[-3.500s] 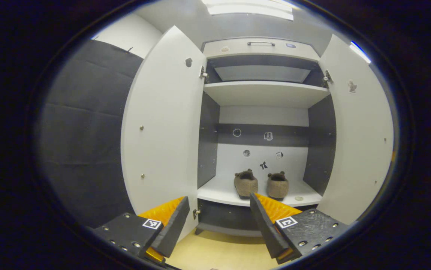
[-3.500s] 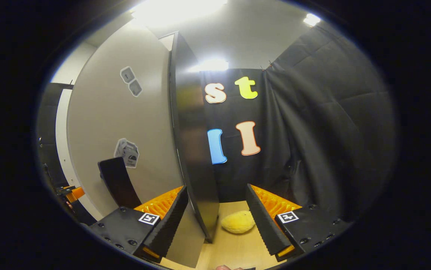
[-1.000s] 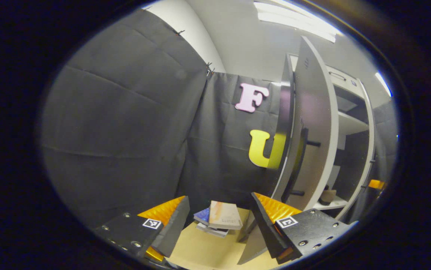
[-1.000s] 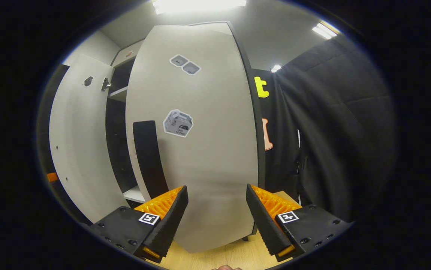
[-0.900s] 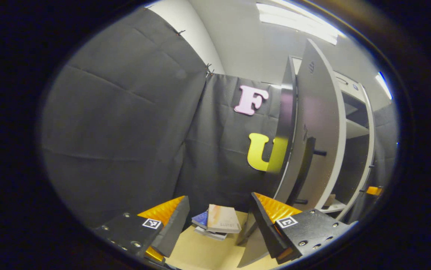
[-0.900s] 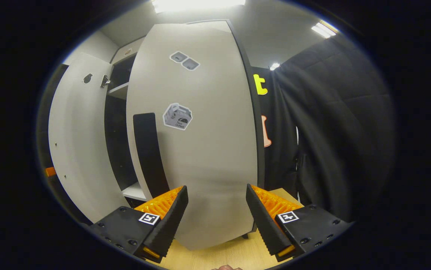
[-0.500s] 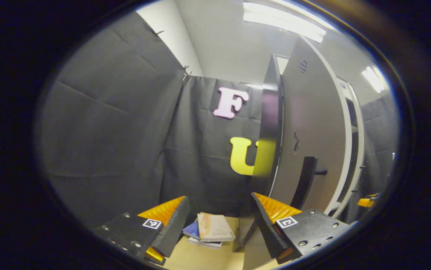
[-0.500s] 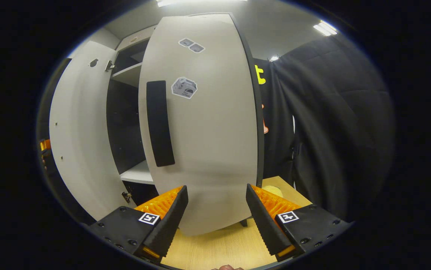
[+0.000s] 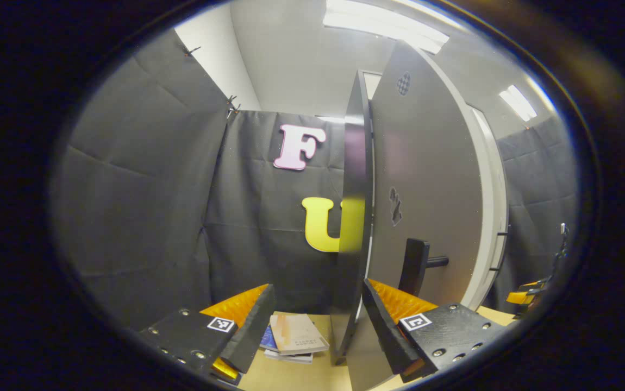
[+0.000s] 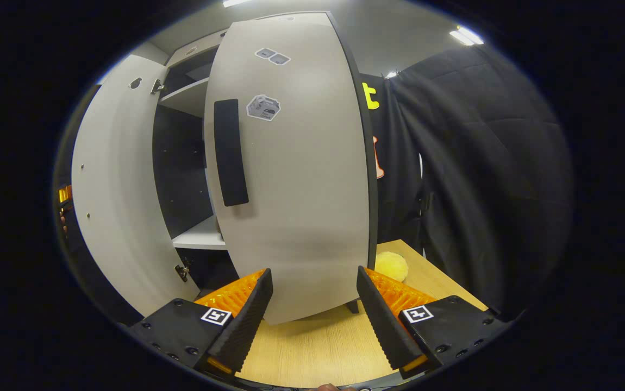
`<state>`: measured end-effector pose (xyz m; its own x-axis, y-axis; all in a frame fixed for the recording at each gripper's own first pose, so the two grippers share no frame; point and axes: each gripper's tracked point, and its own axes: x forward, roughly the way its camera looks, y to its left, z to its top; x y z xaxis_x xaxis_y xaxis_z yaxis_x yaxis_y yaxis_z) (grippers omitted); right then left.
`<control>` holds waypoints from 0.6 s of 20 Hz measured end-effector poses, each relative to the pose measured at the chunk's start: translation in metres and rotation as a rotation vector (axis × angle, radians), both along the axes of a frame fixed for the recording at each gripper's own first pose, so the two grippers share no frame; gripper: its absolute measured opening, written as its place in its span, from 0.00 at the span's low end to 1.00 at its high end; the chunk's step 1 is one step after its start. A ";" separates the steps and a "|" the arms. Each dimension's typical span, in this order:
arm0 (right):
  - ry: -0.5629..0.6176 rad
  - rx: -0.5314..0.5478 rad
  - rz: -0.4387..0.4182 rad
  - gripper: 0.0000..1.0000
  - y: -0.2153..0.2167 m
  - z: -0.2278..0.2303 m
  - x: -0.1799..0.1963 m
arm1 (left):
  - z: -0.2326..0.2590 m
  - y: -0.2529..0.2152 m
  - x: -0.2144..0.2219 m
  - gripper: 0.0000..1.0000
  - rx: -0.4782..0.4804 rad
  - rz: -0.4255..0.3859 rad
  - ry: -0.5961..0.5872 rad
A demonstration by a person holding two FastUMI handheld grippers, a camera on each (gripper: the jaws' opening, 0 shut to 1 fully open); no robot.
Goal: Grab one shoe with the right hand and put it into the shoe cabinet, grab the other shoe with the left hand and put it into the shoe cabinet; then close the right door with the right hand and the left door with the left hand.
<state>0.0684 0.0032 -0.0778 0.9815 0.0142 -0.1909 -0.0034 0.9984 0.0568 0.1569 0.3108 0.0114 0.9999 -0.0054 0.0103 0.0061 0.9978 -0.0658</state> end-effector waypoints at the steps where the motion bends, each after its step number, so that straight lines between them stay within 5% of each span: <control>1: 0.000 -0.007 0.001 0.98 0.000 -0.001 0.000 | 0.000 -0.001 0.001 1.00 -0.007 -0.006 0.003; 3: -0.009 -0.018 0.009 0.98 -0.002 0.000 0.000 | 0.000 -0.003 0.003 0.93 -0.016 -0.016 0.009; 6: 0.024 -0.043 0.017 0.98 -0.006 -0.008 -0.001 | -0.001 -0.004 0.007 1.00 -0.024 -0.026 0.018; 12: -0.012 -0.003 0.049 0.98 -0.010 -0.004 0.000 | 0.005 -0.019 0.017 0.96 -0.013 -0.023 0.034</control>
